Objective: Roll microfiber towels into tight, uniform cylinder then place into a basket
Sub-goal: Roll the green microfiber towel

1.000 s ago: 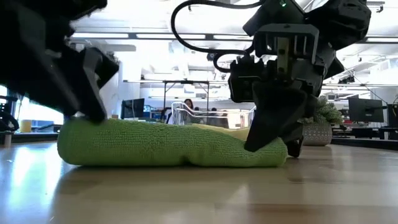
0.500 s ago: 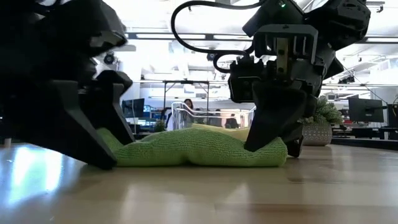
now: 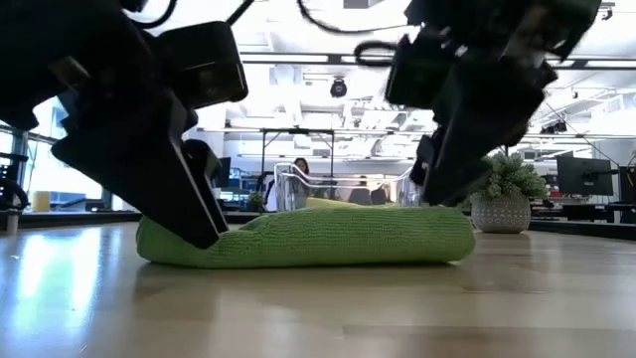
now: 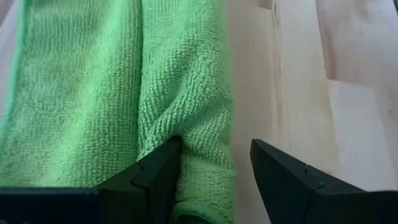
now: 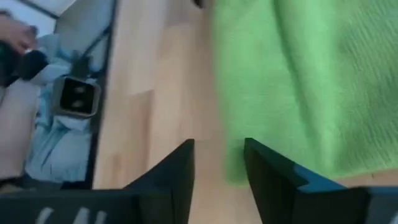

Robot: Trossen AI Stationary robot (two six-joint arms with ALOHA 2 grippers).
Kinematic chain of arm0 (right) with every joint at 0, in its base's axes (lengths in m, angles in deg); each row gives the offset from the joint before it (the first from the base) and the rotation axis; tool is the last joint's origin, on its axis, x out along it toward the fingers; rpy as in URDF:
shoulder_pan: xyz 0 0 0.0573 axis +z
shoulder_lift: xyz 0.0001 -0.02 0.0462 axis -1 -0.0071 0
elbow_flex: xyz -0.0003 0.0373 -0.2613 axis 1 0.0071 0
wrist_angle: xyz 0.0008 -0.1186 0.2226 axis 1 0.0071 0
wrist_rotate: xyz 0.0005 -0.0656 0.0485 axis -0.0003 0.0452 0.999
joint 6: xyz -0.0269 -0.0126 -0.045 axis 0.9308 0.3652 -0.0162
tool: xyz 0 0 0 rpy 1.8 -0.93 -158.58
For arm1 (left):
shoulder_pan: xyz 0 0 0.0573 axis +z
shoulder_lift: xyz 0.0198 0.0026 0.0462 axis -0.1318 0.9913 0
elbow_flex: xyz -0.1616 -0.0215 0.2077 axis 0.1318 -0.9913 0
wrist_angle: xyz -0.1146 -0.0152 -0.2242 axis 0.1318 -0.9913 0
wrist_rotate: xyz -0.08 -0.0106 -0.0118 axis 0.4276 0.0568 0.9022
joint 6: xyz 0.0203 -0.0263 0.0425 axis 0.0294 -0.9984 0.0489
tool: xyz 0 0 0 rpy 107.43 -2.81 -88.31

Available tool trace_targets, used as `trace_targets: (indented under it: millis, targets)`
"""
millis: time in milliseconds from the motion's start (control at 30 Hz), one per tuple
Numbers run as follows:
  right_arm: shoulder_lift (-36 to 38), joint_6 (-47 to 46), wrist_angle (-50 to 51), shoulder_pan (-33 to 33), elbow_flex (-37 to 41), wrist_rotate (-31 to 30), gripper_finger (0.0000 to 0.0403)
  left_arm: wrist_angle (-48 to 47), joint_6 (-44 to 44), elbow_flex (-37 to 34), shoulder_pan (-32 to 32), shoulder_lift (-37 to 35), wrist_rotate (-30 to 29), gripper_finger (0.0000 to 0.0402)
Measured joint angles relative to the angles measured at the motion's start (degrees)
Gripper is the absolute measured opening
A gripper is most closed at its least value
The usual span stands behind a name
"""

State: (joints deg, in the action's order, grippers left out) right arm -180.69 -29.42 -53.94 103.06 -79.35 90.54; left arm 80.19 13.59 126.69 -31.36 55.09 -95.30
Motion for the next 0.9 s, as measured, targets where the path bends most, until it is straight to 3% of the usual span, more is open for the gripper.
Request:
trace_targets:
  millis: [133, 300, 500, 733, 900]
  targets:
    - [3.5, 9.0, 2.4, 3.1, 0.0, -4.5, 0.0139, 0.9, -0.6, -0.1, 1.3, 0.0, 2.8, 0.0186]
    - [3.4, 25.3, 2.2, 11.1, -0.1, -22.2, 0.0140, 1.3, -0.9, -0.2, 2.9, -0.1, 4.8, 0.0186]
    - [-1.2, 34.2, -1.4, 17.8, -0.2, -39.9, 0.0140, 2.2, -0.9, -0.2, 3.5, -0.1, 5.7, 0.0186]
    - [-5.9, 27.0, -3.7, 16.8, -0.2, -43.6, 0.0180, 2.9, -2.9, -0.3, 3.6, 0.0, 6.4, 0.0186]
    - [-8.4, 29.3, -4.3, 16.0, -0.5, -44.4, 0.0220, 3.0, -3.4, -0.3, 3.5, 0.0, 6.8, 0.0186]
